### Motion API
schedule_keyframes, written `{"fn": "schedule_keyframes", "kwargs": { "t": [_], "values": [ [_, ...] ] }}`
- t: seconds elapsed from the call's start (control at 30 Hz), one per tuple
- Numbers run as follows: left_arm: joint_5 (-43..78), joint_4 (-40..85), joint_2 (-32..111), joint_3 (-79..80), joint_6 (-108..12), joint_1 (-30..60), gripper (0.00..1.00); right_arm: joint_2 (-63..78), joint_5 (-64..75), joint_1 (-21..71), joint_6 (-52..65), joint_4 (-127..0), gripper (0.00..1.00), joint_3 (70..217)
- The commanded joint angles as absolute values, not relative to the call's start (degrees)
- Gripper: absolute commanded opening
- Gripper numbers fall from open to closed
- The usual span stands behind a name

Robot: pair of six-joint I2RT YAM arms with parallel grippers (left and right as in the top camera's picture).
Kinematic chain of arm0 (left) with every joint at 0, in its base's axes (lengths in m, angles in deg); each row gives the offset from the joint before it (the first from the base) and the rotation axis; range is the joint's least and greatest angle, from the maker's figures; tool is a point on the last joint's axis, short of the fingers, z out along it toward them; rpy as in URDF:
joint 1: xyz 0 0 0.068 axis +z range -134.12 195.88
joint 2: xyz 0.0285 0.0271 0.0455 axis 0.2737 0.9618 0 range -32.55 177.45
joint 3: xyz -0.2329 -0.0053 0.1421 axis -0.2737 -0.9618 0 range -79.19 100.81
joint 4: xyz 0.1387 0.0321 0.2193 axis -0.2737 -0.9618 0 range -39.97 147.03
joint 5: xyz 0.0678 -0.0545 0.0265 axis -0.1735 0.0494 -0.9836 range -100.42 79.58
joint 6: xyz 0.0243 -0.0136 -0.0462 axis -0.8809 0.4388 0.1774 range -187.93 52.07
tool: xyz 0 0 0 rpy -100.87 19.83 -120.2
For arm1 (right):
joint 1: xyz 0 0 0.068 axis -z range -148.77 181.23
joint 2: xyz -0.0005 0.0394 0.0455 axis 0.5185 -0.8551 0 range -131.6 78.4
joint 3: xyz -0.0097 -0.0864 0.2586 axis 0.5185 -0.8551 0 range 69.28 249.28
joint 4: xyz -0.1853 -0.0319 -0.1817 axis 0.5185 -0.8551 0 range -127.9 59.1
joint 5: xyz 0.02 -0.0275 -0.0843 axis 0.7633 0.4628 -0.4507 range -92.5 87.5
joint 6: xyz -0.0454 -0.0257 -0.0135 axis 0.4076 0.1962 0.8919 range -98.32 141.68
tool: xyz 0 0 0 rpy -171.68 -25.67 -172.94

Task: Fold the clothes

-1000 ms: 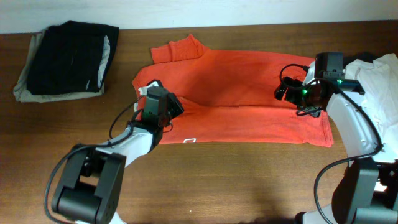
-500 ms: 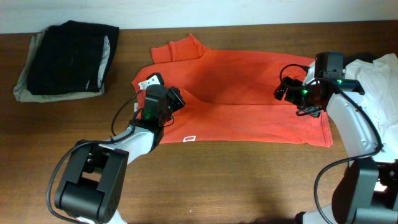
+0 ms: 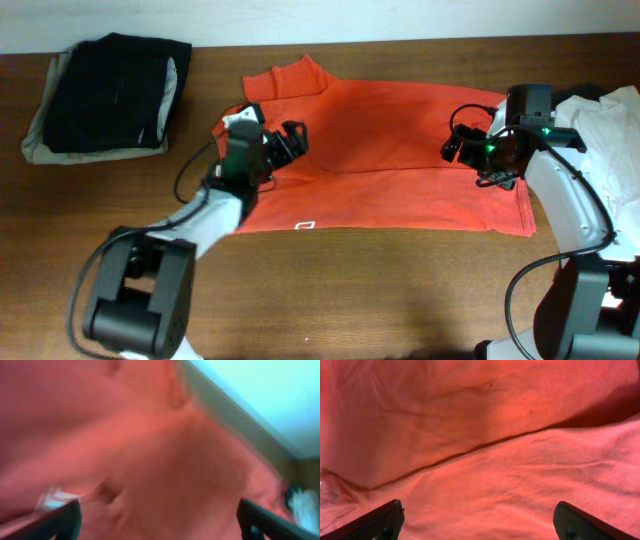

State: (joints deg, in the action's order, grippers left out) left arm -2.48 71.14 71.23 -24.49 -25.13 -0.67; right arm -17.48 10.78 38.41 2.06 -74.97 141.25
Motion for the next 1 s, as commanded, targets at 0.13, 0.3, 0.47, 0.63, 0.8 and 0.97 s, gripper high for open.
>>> {"fn": "schedule_keyframes", "kwargs": {
  "t": [0.13,0.3,0.47,0.63,0.8,0.97],
  "values": [
    [2.26,36.25,60.39,-16.14,-27.70,12.57,0.99,-18.24,9.23,37.99,2.81,-74.97,0.99,141.82],
    [2.50,29.19,61.42,-16.14,-27.73,15.78,0.99,-18.53,9.23,37.99,2.81,-74.93,0.99,141.82],
    [6.79,29.65,65.97,-16.14,-27.66,15.13,0.99,-18.53,9.25,37.99,2.81,-75.25,0.99,141.82],
    [9.85,33.04,70.99,-16.14,-27.68,15.22,0.99,-18.53,9.25,37.99,2.81,-75.71,0.99,141.82],
    [10.37,36.69,72.61,-16.14,-27.68,15.19,0.98,-18.53,9.23,37.99,2.81,-75.73,0.99,141.82],
    [10.35,39.99,72.85,-16.14,-27.22,15.17,0.79,-18.53,9.23,37.99,2.81,-75.71,0.99,141.82]
  ]
}}
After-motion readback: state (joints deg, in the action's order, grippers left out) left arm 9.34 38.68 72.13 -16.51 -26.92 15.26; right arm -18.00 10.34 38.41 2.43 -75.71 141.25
